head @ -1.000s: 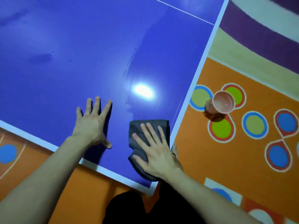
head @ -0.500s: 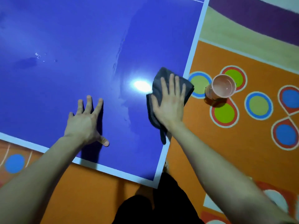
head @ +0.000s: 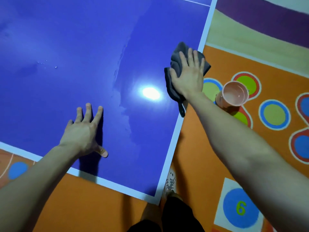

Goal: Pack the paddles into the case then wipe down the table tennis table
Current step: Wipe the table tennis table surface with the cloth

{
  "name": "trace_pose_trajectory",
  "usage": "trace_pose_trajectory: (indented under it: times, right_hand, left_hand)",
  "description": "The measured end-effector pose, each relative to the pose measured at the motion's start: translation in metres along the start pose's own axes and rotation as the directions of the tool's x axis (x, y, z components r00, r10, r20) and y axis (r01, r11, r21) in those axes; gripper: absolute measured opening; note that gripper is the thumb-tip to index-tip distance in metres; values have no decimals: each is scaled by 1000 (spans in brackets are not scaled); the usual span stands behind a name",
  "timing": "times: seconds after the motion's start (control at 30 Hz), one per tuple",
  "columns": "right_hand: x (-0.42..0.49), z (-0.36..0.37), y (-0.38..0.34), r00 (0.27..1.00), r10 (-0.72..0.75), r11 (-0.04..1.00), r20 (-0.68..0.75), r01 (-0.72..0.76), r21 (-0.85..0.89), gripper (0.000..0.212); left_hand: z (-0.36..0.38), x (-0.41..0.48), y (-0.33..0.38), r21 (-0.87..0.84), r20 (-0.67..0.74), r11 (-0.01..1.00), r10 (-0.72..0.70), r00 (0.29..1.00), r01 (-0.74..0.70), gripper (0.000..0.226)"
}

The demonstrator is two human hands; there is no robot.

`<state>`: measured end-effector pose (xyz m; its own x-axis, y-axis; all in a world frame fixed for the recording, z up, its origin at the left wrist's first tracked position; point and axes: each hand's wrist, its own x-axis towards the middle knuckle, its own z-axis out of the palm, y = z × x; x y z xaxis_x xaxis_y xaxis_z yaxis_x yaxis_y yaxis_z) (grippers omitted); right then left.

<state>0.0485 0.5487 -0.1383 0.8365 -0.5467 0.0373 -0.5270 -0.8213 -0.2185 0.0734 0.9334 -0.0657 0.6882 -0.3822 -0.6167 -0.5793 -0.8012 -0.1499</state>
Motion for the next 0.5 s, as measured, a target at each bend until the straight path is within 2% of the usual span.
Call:
trace_pose_trajectory:
  times: [0.07, 0.13, 0.2, 0.27, 0.3, 0.37, 0.43, 0.5]
  right_hand:
    - [-56, 1, -17, 999, -33, 999, -26, 33, 25, 78]
    - [-150, 0, -43, 987, -161, 984, 23, 159, 77, 79]
    - [-243, -6, -66, 922, -362, 928, 138, 344, 140, 81]
    - [-289, -11, -73, 839, -486, 874, 245, 471, 120, 84]
    - [-286, -10, -70, 812, -527, 850, 251, 514, 120, 84]
    - [-238, -1, -70, 823, -541, 841, 172, 527, 122, 81]
    - [-159, 12, -84, 885, -457, 889, 94, 450, 87, 78]
    - [-82, 20, -105, 940, -327, 945, 102, 325, 31, 80]
  left_hand:
    - [-2, -2, 1, -11, 5, 1000, -2, 1000, 3, 189]
    - [-1, -3, 1, -20, 8, 1000, -9, 1000, 9, 188]
    - [-2, -4, 1, -33, 5, 999, -15, 1000, 15, 189]
    - [-4, -4, 1, -47, 13, 999, -15, 1000, 15, 189]
    - [-4, -4, 2, -51, 18, 999, -19, 1000, 20, 189]
    - [-4, -6, 3, -44, 12, 998, -35, 999, 35, 188]
    - [-5, -5, 2, -46, 5, 998, -30, 1000, 30, 187]
    - [-4, -5, 3, -48, 1, 999, -17, 1000, 18, 186]
